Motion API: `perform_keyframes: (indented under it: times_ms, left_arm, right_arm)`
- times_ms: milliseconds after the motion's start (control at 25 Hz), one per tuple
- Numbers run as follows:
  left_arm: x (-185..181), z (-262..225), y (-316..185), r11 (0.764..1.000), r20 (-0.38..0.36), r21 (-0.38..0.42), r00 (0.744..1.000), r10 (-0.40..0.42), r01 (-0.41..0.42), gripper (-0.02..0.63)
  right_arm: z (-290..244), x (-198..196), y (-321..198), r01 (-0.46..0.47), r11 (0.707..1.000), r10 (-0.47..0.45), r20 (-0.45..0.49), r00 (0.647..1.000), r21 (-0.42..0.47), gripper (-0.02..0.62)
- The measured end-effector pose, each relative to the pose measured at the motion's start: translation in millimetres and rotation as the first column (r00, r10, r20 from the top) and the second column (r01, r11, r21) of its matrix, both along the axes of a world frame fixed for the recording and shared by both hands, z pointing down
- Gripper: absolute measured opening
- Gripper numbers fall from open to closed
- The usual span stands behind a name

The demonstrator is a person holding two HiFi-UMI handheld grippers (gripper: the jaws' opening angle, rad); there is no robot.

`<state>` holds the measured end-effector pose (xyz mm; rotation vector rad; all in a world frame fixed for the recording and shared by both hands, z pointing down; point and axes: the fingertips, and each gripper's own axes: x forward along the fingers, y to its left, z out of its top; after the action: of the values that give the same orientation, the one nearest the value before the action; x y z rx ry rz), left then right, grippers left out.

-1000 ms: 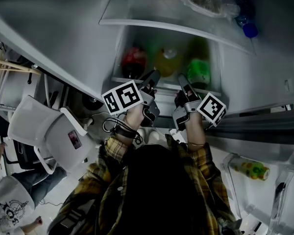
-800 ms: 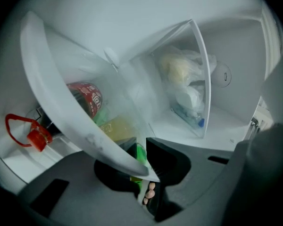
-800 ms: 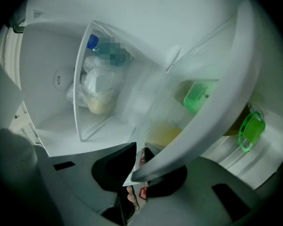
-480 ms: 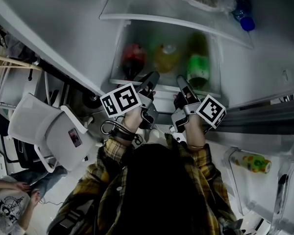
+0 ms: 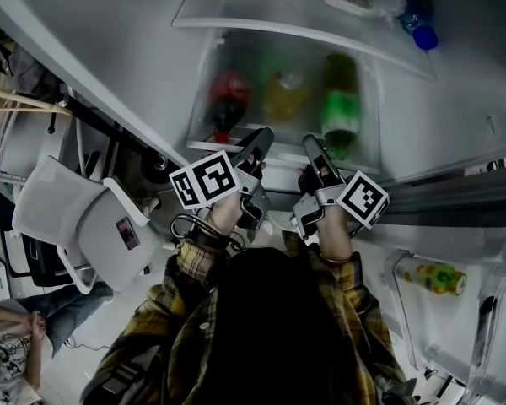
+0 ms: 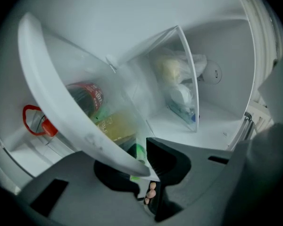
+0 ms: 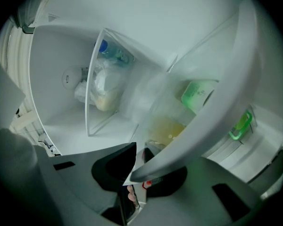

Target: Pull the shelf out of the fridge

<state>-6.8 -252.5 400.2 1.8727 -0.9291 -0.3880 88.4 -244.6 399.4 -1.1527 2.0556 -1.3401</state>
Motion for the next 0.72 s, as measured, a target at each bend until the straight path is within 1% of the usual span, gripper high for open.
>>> perform_keyframes:
  times_ms: [720]
  left_arm:
    - [-0.5, -3.7, 32.2, 1.0, 0.003, 0.01, 1.0, 0.011, -0.011, 0.074]
  right_arm:
    - [-4.2, -2.5, 32.2, 0.014, 1.0, -0.014, -0.004, 1.0, 0.01, 0.074]
